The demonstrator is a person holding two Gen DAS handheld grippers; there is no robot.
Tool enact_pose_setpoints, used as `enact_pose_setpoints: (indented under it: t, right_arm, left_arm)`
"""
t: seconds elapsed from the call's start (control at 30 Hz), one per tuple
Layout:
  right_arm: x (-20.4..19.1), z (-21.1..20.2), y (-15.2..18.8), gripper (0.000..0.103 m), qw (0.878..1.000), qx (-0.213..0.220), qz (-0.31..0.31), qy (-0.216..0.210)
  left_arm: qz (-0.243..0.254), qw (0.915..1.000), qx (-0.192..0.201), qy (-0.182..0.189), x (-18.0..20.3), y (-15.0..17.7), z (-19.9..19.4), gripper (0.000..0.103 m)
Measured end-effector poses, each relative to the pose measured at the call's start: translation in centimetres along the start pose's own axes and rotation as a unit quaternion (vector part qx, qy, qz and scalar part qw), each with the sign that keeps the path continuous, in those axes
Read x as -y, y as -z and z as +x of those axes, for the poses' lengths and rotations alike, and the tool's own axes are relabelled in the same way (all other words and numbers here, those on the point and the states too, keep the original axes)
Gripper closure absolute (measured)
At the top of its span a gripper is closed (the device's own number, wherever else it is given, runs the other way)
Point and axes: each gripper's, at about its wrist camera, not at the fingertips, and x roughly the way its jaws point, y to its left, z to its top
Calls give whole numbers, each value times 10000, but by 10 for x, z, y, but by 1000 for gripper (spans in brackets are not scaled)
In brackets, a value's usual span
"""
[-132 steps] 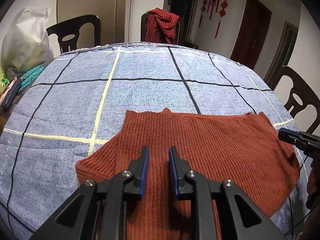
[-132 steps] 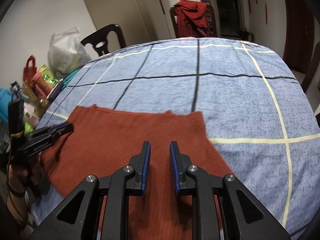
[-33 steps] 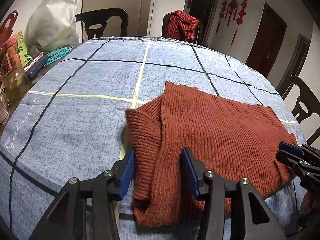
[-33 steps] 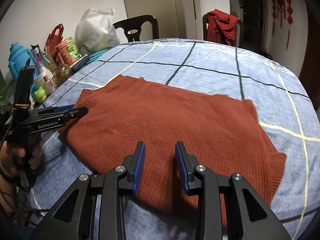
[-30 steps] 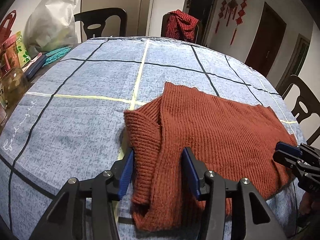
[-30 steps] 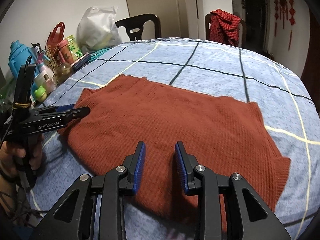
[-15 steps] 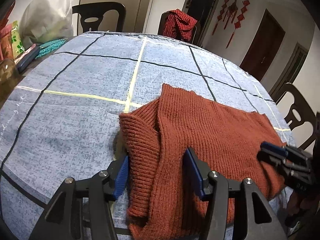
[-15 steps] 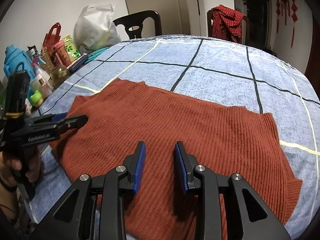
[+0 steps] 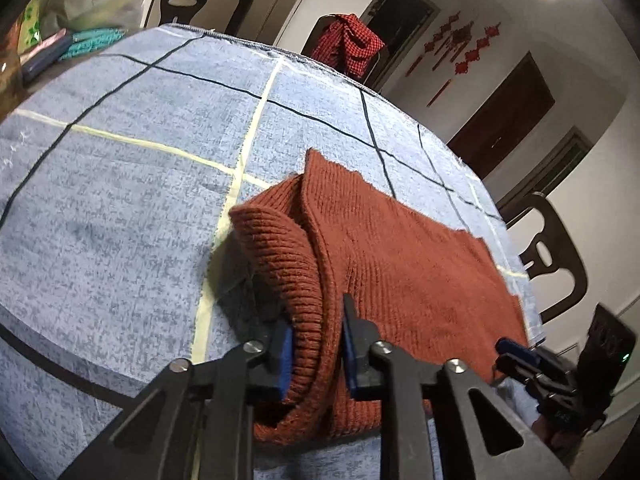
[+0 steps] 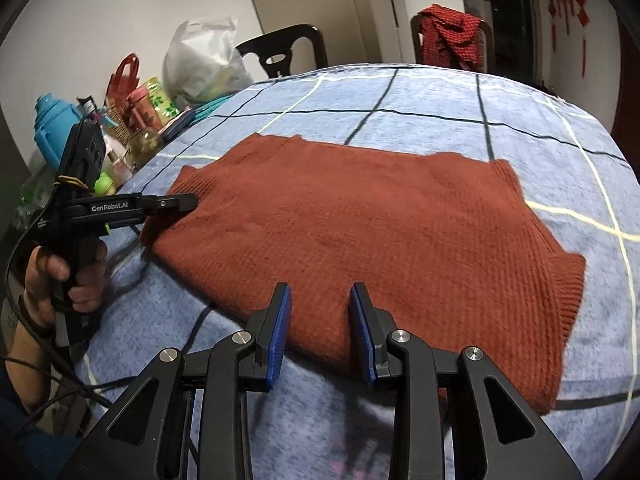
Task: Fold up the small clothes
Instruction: 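Grasp the other side edge of the sweater with the left gripper, then lift the held side edge with the left gripper and fold it over the sweater middle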
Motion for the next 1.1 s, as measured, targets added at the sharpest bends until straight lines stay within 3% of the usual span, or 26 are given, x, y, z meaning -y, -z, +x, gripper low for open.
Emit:
enact_pose_setpoints:
  t: [0.2, 0.43, 0.63, 0.73, 0.8, 0.93, 1.0, 1.1]
  right_arm:
    - [8, -11, 1, 72, 9998, 179, 85, 33]
    - [32, -36, 4, 72, 9978, 469, 399, 225]
    - [56, -55, 14, 72, 9945, 597, 777, 380]
    - [67, -57, 20, 72, 9925, 576, 1035, 299]
    - [72, -58, 21, 72, 9905, 559, 1237, 230]
    - [84, -62, 23, 69, 9832, 709, 1661, -283]
    - [86, -61, 21, 60, 9775, 780, 1856, -625]
    - [86, -54, 14, 58, 9696, 836, 2040, -1060]
  left_arm:
    - [55, 9986, 190, 486, 29, -12, -19, 86]
    - [698, 9907, 229, 1148, 106, -27, -21, 86]
    - [1009, 9827, -349, 1515, 153, -16, 27, 86]
    - [1113, 9776, -833, 1583, 163, -2, 58, 85]
    - [1135, 9758, -954, 1605, 168, 5, 63, 83]
    - [1376, 9710, -563, 1870, 173, 4, 34, 75]
    - [1431, 9741, -272, 1732, 167, -2, 19, 69]
    - [1477, 9811, 24, 1247, 151, -8, 9, 69]
